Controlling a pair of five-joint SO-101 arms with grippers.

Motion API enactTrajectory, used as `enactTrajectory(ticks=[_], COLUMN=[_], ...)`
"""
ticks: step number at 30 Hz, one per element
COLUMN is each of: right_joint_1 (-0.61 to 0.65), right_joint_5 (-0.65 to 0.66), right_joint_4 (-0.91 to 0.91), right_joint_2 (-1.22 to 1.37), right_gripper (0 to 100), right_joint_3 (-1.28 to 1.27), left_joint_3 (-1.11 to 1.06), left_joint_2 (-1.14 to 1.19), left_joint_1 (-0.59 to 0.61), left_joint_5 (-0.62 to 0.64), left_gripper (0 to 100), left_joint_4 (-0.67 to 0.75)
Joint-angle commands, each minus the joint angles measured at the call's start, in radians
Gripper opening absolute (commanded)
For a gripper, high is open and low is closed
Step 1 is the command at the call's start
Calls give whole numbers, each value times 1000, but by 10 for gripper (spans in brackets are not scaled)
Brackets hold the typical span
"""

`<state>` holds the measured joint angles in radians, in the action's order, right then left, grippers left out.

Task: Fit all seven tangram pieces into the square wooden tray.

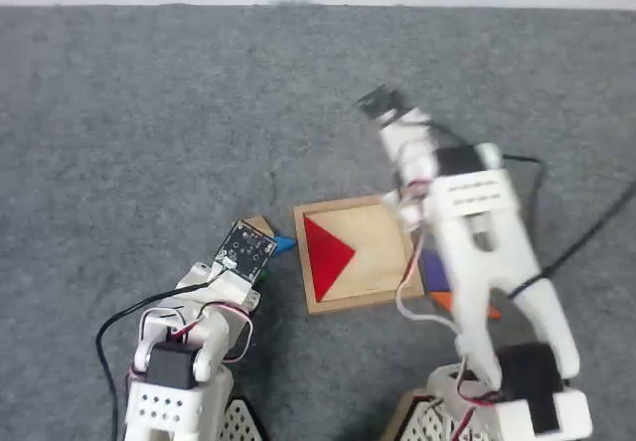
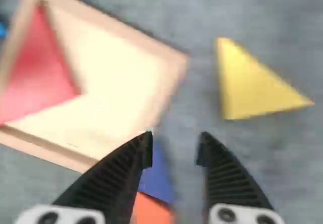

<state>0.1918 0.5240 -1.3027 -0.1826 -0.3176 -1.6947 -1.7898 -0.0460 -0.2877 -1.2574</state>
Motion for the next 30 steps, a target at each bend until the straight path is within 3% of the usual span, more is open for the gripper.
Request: enactTrajectory(ticks=[1,7,11,14,21,26,30], right_joint_1=[-70,-147,-179,-202,-183,-211,-237], right_joint_5=[327,957,1149,1215,1227,1231,1232], right_joint_4=[-38,-31,-18,-15,-44,-127,-209], right_joint_2=[104,371,522,631,866,898,900], right_gripper=[299,365,366,366,365,363,296], right_joint_3=[155,282,400,520,707,723,723], left_joint_3=[12,12,12,12,12,12,12], left_joint_2=[-12,-12,-12,-12,-12,-12,-12], left_joint_1=[6,6,6,6,6,6,6], left_joint_5=[-8,-8,-8,-8,-8,-8,-8], left_gripper=[98,98,98,98,98,98,98], left_joint_4=[2,2,2,2,2,2,2])
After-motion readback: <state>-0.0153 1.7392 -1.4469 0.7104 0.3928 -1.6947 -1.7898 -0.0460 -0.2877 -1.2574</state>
